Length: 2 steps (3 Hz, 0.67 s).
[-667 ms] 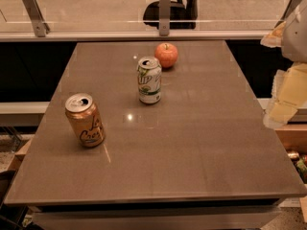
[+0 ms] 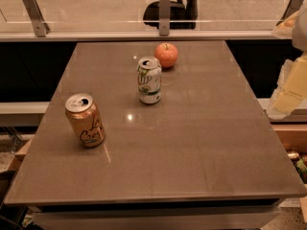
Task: Pick 7up can
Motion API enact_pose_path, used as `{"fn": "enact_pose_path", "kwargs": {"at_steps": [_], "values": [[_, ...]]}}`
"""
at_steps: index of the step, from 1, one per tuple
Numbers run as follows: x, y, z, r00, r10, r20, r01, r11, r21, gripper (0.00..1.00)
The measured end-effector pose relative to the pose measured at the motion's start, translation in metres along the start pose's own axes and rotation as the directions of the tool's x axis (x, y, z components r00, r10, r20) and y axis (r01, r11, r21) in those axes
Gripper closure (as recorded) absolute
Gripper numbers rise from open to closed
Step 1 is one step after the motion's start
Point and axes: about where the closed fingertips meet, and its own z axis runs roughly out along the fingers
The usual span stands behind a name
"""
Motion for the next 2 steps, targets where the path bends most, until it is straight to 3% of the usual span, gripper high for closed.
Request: {"fn": "enact_pose_path", "kwargs": {"at_steps": [1, 2], "values": [[0.0068, -0.0167, -0.0118, 0.984, 0.152, 0.096, -0.158, 0.9853, 0.065, 0.00], [0.0044, -0.0158, -0.0142, 0.927, 0.277, 0.251, -0.307, 0.9477, 0.088, 0.00]]}}
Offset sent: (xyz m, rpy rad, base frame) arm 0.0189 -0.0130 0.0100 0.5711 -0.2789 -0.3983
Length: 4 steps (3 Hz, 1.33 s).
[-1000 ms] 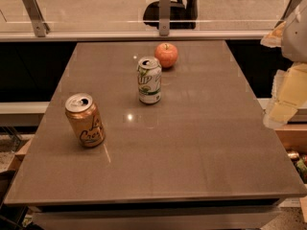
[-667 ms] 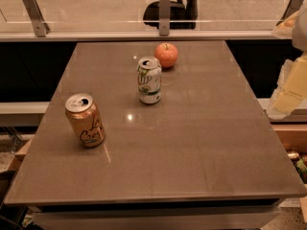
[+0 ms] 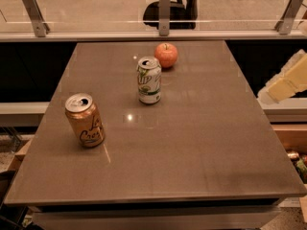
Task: Pick 7up can
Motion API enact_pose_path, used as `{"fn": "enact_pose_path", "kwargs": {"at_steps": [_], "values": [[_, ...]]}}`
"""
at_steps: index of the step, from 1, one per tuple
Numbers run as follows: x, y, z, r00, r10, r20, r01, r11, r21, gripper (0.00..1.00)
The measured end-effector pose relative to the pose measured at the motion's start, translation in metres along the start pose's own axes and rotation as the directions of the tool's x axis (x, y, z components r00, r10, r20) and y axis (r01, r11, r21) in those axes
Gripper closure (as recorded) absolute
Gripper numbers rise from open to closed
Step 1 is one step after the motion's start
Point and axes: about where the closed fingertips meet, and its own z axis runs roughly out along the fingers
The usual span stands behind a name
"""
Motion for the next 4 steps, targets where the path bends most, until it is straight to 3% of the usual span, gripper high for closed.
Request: {"fn": "enact_pose_path", "kwargs": {"at_steps": [1, 2, 3, 4], "values": [[0.008, 0.024, 0.023, 0.987, 0.100, 0.129, -0.097, 0.9950, -0.025, 0.00], [0.001, 0.034, 0.059, 0.949, 0.145, 0.280, -0.136, 0.9894, -0.052, 0.00], [-0.021, 0.036, 0.076, 0.891, 0.167, 0.422, -0.156, 0.9858, -0.061, 0.00], [-0.045, 0.037, 0.085, 0.836, 0.160, 0.526, -0.143, 0.9871, -0.073, 0.00]]}}
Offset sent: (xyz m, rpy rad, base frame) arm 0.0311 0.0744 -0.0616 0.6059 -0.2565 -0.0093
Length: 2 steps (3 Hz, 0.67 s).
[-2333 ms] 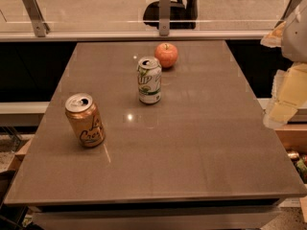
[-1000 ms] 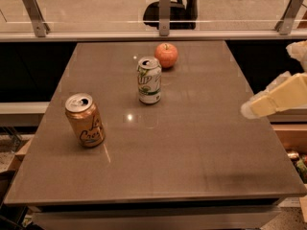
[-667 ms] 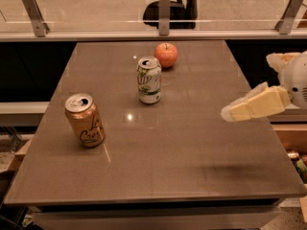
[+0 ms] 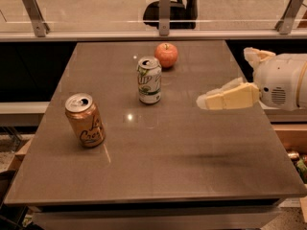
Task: Pick 7up can
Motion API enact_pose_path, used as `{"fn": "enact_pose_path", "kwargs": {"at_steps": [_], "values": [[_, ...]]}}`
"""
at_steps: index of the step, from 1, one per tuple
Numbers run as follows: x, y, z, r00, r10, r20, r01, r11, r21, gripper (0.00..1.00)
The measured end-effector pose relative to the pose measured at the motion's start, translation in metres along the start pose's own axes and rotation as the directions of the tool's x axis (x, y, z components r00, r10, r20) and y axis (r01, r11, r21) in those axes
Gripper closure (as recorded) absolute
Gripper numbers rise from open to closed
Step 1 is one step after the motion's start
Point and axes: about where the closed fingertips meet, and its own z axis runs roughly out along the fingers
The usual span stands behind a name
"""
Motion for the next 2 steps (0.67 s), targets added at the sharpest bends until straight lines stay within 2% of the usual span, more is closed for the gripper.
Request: {"fn": "enact_pose_path", "kwargs": {"at_steps": [2], "values": [[-0.014, 0.019, 0.053, 0.994, -0.027, 0.104, 0.038, 0.9942, -0.100, 0.00]]}}
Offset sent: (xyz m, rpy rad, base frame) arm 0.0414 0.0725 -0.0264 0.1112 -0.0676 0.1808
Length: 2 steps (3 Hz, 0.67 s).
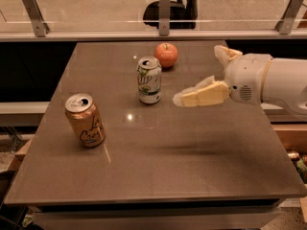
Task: Pick 7up can
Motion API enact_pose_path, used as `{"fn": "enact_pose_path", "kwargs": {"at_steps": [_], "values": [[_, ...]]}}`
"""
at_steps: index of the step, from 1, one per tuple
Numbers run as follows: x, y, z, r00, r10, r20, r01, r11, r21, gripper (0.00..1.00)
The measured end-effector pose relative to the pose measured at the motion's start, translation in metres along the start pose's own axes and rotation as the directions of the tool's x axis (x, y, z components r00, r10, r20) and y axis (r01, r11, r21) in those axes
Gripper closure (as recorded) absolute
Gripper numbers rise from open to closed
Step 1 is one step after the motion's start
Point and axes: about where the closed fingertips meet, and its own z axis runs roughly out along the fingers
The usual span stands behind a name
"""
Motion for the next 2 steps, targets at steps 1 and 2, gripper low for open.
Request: {"fn": "enact_pose_path", "kwargs": {"at_steps": [1, 2], "values": [[0.004, 0.005, 0.025, 1.000, -0.011, 0.026, 0.013, 0.9990, -0.043, 0.00], [0.004, 0.006, 0.047, 0.999, -0.032, 0.032, 0.034, 0.9969, -0.071, 0.00]]}}
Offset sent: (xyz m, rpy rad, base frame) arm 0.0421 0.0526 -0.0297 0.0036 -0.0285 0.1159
